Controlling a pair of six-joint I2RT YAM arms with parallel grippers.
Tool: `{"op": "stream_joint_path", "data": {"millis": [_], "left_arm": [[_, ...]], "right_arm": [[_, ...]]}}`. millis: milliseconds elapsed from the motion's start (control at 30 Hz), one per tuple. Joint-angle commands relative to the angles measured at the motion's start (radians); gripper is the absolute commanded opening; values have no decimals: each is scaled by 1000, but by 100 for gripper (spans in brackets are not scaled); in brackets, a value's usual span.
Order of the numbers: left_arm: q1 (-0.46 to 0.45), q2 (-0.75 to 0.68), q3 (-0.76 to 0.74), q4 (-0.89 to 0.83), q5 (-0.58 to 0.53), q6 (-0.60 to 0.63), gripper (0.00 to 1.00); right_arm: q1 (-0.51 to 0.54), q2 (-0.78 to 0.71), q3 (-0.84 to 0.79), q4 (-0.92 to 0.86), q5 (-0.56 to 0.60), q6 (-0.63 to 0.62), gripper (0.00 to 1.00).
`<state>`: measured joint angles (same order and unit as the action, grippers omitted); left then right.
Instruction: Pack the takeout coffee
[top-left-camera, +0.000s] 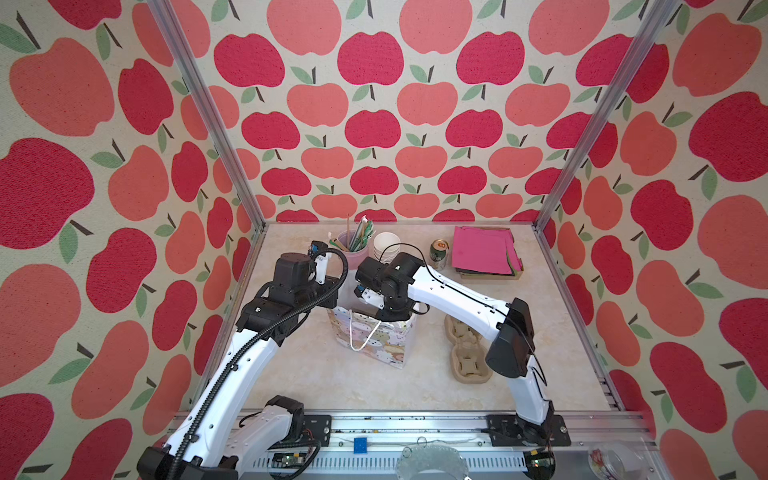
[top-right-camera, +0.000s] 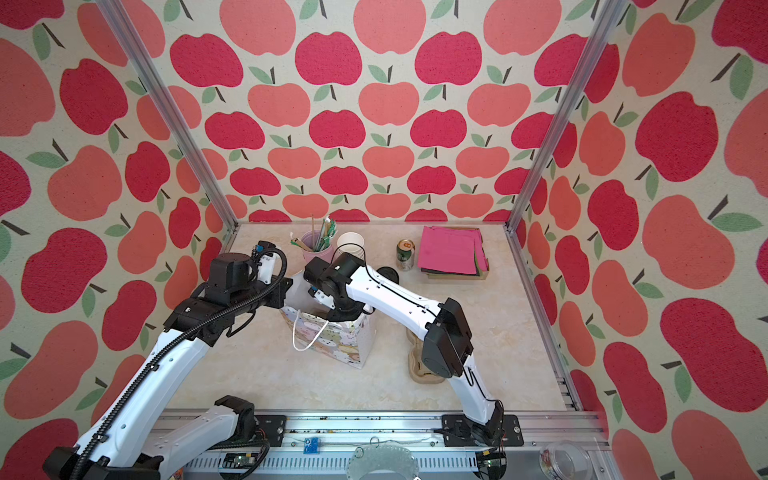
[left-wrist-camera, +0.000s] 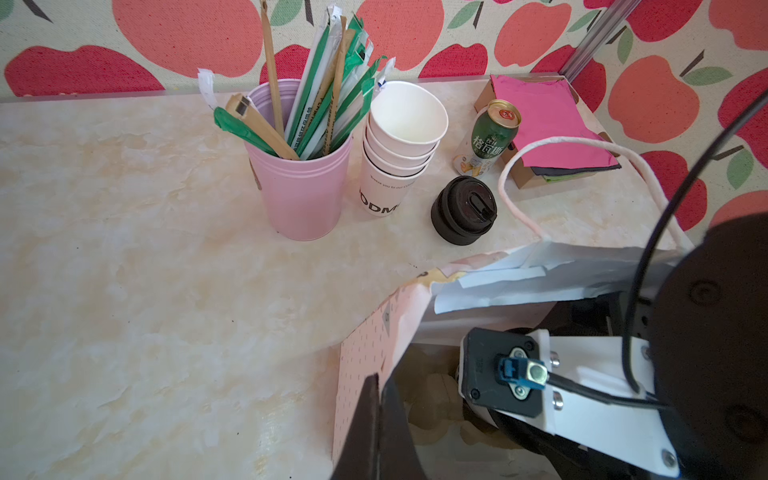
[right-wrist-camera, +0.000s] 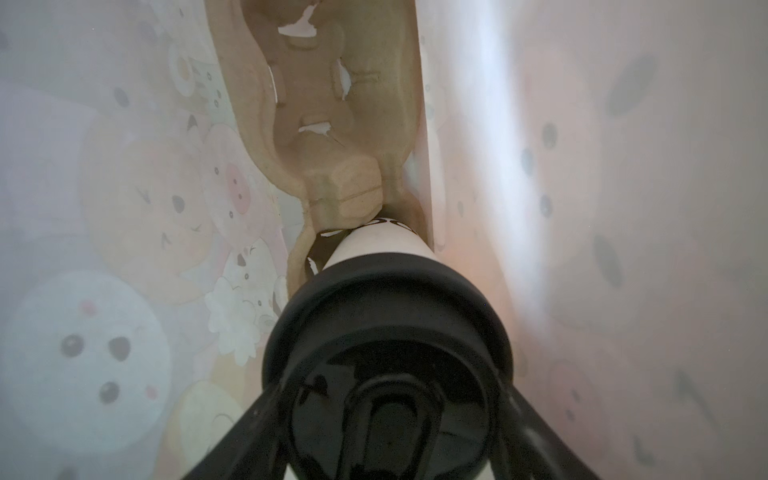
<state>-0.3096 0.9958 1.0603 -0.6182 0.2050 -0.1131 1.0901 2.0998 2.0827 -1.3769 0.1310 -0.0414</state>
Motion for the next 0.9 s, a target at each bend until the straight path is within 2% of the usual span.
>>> {"op": "stream_joint_path", "data": {"millis": [0, 867], "left_arm": [[-5, 3, -2, -8, -15, 12, 0], [-5, -2, -6, -9, -18, 10, 0]], "right_arm": [[-5, 39, -9, -36, -17, -12, 66], [-4, 27, -12, -33, -17, -8, 67]]}}
